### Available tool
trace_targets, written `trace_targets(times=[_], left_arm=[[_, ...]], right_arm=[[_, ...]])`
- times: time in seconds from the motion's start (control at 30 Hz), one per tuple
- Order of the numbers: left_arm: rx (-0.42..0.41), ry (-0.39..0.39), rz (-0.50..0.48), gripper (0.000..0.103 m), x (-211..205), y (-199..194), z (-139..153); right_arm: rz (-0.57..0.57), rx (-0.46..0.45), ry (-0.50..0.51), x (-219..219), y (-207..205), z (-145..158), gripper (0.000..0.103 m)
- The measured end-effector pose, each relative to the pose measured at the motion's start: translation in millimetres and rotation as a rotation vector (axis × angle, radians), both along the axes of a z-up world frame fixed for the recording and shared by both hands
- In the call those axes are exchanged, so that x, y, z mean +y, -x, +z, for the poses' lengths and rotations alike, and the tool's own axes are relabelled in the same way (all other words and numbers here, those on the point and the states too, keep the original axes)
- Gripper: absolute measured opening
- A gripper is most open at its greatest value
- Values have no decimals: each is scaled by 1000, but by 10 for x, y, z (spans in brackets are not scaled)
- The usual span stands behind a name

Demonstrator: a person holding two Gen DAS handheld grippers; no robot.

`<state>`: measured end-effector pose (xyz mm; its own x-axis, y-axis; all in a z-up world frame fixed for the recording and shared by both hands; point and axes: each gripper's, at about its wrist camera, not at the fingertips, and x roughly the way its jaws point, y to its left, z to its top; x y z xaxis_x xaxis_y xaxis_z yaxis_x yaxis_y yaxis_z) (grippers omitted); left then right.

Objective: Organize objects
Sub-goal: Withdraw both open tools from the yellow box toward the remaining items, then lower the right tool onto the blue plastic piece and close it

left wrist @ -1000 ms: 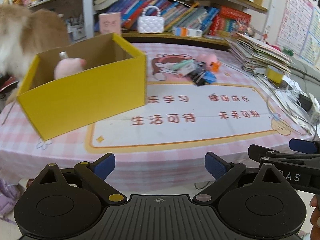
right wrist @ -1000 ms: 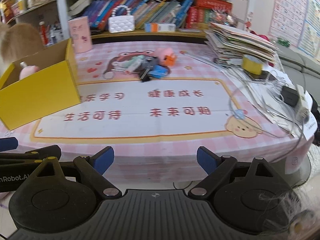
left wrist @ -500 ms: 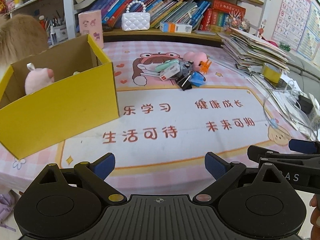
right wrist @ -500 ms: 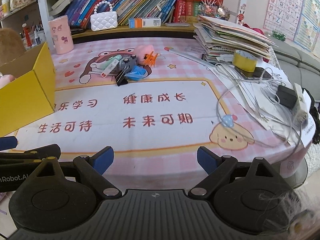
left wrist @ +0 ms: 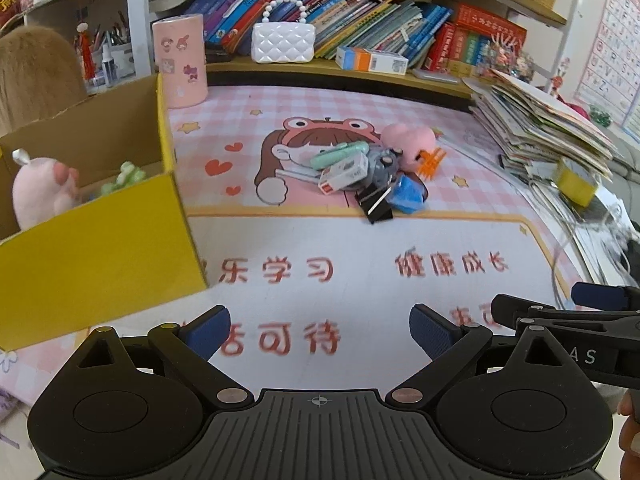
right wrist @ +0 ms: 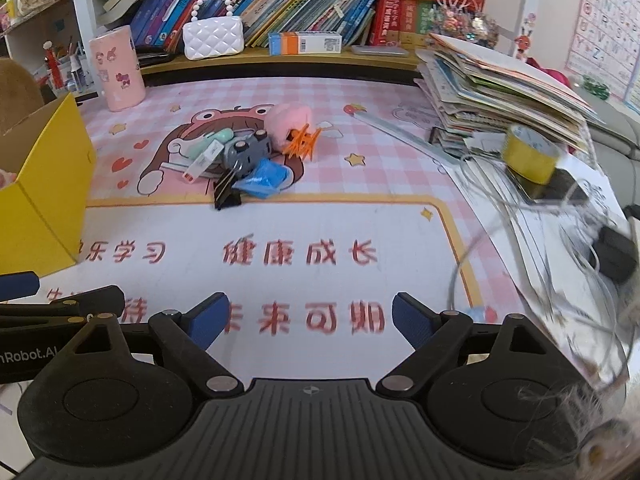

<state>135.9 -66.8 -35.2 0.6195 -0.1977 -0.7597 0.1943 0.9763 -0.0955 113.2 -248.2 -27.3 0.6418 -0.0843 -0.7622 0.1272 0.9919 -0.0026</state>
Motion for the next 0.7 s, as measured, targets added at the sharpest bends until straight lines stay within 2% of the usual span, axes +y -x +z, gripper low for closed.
trace_targets(times=[0.47,0.6,0.7], left_arm=[[-28,-26,68,95,-292,-384,53],[-28,-35,75,93,-357,-470,44],[-30,-42,80,89,-399,-535,35]], right_arm=[[80,-40,-72,-374,-570,10,84],[96,-44,-78,-436,-685,-7,83],[104,-53,-85,-475,-780,-12,79]])
